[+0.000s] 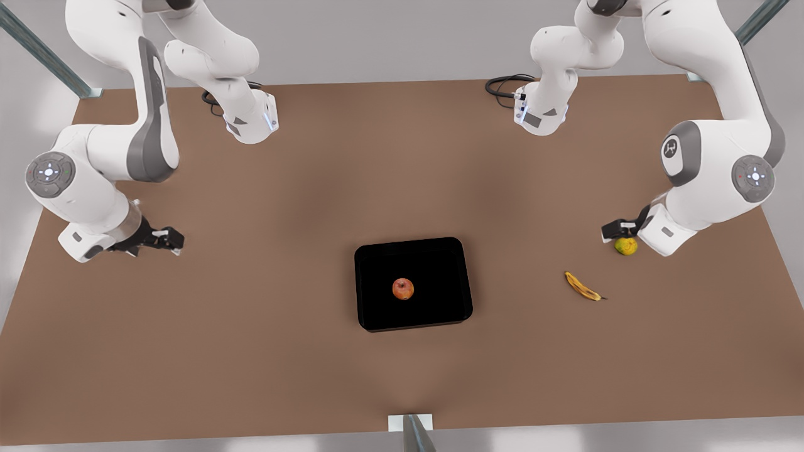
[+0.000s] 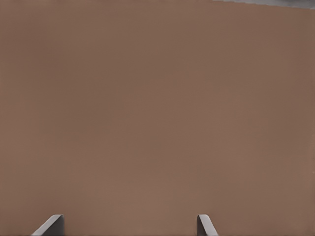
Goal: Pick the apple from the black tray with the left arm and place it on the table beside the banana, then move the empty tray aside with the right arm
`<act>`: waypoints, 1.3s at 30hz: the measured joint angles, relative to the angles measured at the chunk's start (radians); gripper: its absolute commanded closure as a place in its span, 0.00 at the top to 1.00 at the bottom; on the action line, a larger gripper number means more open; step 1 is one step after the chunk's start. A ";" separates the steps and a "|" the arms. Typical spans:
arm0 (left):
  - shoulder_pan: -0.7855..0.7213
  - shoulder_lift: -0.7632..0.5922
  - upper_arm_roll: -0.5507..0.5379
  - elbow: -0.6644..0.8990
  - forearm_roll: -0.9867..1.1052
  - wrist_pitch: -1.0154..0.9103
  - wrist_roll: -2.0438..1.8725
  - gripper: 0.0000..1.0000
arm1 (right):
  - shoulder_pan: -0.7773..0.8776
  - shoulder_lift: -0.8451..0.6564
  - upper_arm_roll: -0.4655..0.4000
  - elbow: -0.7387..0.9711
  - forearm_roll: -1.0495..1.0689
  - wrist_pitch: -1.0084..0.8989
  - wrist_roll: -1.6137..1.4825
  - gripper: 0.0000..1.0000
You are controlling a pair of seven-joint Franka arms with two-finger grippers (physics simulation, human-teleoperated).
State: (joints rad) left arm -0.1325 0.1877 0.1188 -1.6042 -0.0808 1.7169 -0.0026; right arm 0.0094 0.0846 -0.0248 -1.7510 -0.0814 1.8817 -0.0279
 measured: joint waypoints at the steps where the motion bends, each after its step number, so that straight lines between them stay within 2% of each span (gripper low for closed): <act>1: -0.020 0.002 0.000 0.002 0.003 0.006 -0.004 1.00 | -0.007 0.000 0.002 0.005 -0.004 0.001 0.000 1.00; 5: -0.134 0.068 -0.082 0.062 0.011 0.025 -0.025 1.00 | -0.001 0.000 0.011 0.114 -0.019 -0.045 0.001 1.00; 9: -0.421 0.389 -0.108 0.408 0.050 0.044 -0.139 1.00 | 0.072 0.001 0.012 0.141 -0.020 -0.102 0.003 1.00; 11: -0.508 0.497 -0.111 0.474 0.062 0.083 -0.223 1.00 | 0.106 0.001 0.014 0.143 -0.020 -0.120 0.004 1.00; 14: -0.566 0.636 -0.108 0.570 0.071 0.172 -0.359 1.00 | 0.117 0.001 0.025 0.144 -0.020 -0.138 0.006 1.00; 18: -0.600 0.727 -0.105 0.603 0.098 0.270 -0.521 1.00 | 0.097 0.000 0.026 0.144 -0.020 -0.153 0.007 1.00; 31: -0.617 0.839 -0.095 0.605 0.165 0.454 -0.815 1.00 | 0.086 0.002 0.021 0.144 -0.001 -0.167 0.009 1.00; 39: -0.606 0.848 -0.096 0.545 0.208 0.499 -0.884 1.00 | 0.076 0.004 0.019 0.144 0.006 -0.167 0.010 1.00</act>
State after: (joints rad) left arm -0.7388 1.0352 0.0231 -1.0593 0.1271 2.2161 -0.8864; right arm 0.0859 0.0883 -0.0060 -1.6066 -0.0750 1.7144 -0.0182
